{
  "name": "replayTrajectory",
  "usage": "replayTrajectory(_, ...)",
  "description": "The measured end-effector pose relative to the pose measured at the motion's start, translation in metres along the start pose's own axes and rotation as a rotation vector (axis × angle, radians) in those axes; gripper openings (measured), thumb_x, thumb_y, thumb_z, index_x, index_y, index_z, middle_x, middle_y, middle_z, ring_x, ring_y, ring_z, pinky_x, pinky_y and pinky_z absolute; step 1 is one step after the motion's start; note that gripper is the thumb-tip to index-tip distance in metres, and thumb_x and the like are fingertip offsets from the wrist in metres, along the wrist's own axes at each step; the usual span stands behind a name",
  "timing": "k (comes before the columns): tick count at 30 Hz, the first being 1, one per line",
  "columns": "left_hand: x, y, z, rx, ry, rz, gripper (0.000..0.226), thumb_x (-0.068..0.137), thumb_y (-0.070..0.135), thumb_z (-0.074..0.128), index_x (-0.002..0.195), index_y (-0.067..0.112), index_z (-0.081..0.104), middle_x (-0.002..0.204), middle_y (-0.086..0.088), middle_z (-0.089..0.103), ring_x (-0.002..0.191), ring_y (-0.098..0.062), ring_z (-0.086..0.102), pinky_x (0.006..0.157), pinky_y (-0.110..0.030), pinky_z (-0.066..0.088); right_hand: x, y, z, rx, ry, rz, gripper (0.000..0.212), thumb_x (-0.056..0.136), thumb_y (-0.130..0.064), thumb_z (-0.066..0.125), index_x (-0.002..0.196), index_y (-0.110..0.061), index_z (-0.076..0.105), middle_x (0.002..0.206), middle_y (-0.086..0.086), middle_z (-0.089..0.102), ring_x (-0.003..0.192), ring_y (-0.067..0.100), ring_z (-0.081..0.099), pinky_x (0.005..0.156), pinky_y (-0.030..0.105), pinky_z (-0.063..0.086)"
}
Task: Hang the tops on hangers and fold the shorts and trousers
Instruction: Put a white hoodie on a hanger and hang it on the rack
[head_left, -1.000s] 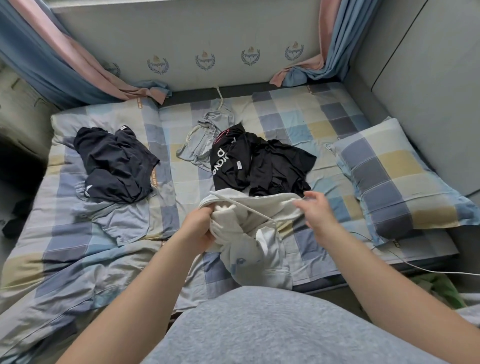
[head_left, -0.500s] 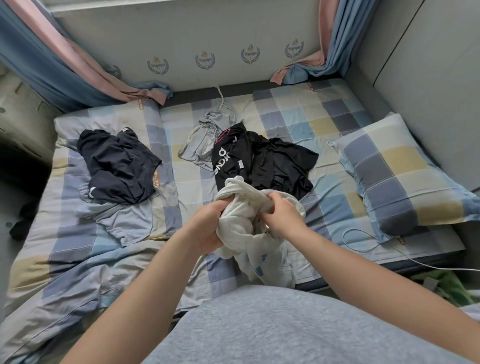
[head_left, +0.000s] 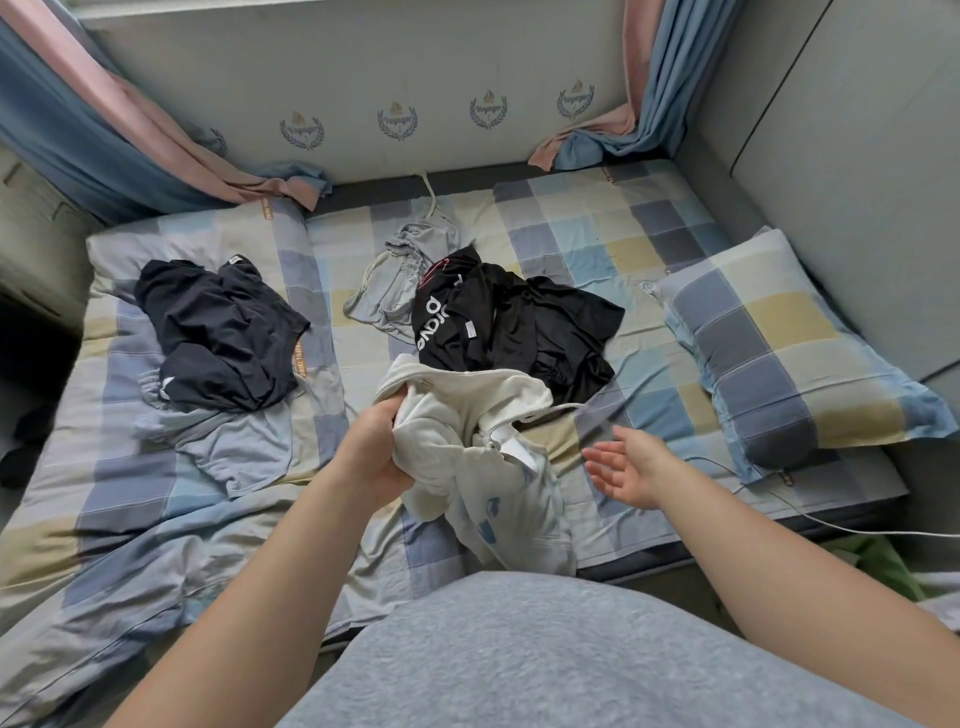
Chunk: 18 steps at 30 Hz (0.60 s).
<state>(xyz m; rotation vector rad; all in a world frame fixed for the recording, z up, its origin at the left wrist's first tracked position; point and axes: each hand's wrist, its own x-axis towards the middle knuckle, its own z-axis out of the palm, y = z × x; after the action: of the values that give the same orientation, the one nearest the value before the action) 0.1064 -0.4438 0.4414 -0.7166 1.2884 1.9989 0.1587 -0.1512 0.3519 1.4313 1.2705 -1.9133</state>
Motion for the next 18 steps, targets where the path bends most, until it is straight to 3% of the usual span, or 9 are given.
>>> replayTrajectory(5, -0.003, -0.004, 0.008, 0.06, -0.093, 0.005, 0.031, 0.102, 0.025, 0.047, 0.112, 0.003, 0.066, 0.086, -0.015, 0.072, 0.07, -0.025, 0.071, 0.056, -0.032, 0.059, -0.01, 0.011, 0.025, -0.145, -0.201, 0.076, 0.07, 0.094, -0.065, 0.05, 0.128, -0.004, 0.054, 0.117, 0.014, 0.071, 0.1, 0.032, 0.071, 0.075, 0.042, 0.059)
replayTrajectory(9, -0.009, -0.004, 0.012, 0.147, -0.197, 0.023, 0.029, 0.101, 0.021, 0.045, 0.103, 0.007, 0.071, 0.082, -0.013, 0.073, 0.069, -0.023, 0.072, 0.056, -0.03, 0.058, -0.023, 0.007, 0.052, -0.295, -0.233, 0.118, 0.088, 0.075, -0.08, 0.062, 0.121, -0.005, 0.056, 0.111, 0.014, 0.071, 0.086, 0.033, 0.075, 0.064, 0.038, 0.061)
replayTrajectory(11, -0.014, 0.0, 0.015, 0.174, -0.254, 0.02, 0.031, 0.101, 0.024, 0.046, 0.1, 0.009, 0.073, 0.082, -0.012, 0.072, 0.068, -0.022, 0.072, 0.055, -0.03, 0.057, -0.026, 0.006, 0.06, -0.43, -0.206, 0.119, 0.073, 0.077, -0.071, 0.068, 0.107, -0.005, 0.062, 0.09, 0.007, 0.072, 0.065, 0.023, 0.073, 0.056, 0.026, 0.054)
replayTrajectory(13, -0.018, 0.003, 0.017, 0.196, -0.279, 0.015, 0.029, 0.101, 0.025, 0.047, 0.103, 0.008, 0.07, 0.08, -0.011, 0.072, 0.066, -0.021, 0.071, 0.052, -0.028, 0.056, -0.027, 0.008, 0.065, -0.517, -0.192, 0.113, 0.044, 0.082, -0.053, 0.069, 0.09, -0.011, 0.062, 0.07, 0.002, 0.066, 0.05, 0.015, 0.062, 0.05, 0.018, 0.042)
replayTrajectory(15, -0.019, 0.005, 0.019, 0.196, -0.276, 0.018, 0.029, 0.102, 0.028, 0.048, 0.105, 0.009, 0.069, 0.082, -0.011, 0.073, 0.068, -0.021, 0.072, 0.052, -0.03, 0.056, -0.029, 0.011, 0.069, -0.479, -0.211, 0.1, 0.022, 0.092, -0.031, 0.058, 0.085, -0.011, 0.062, 0.063, 0.002, 0.066, 0.05, 0.014, 0.061, 0.049, 0.02, 0.042)
replayTrajectory(18, -0.014, 0.009, 0.017, 0.115, -0.205, 0.021, 0.032, 0.102, 0.034, 0.049, 0.112, 0.011, 0.069, 0.092, -0.012, 0.074, 0.078, -0.024, 0.072, 0.063, -0.035, 0.059, -0.035, 0.017, 0.073, -0.26, -0.251, 0.011, 0.024, 0.103, -0.011, 0.04, 0.09, -0.005, 0.059, 0.064, 0.009, 0.07, 0.064, 0.021, 0.066, 0.058, 0.033, 0.054)
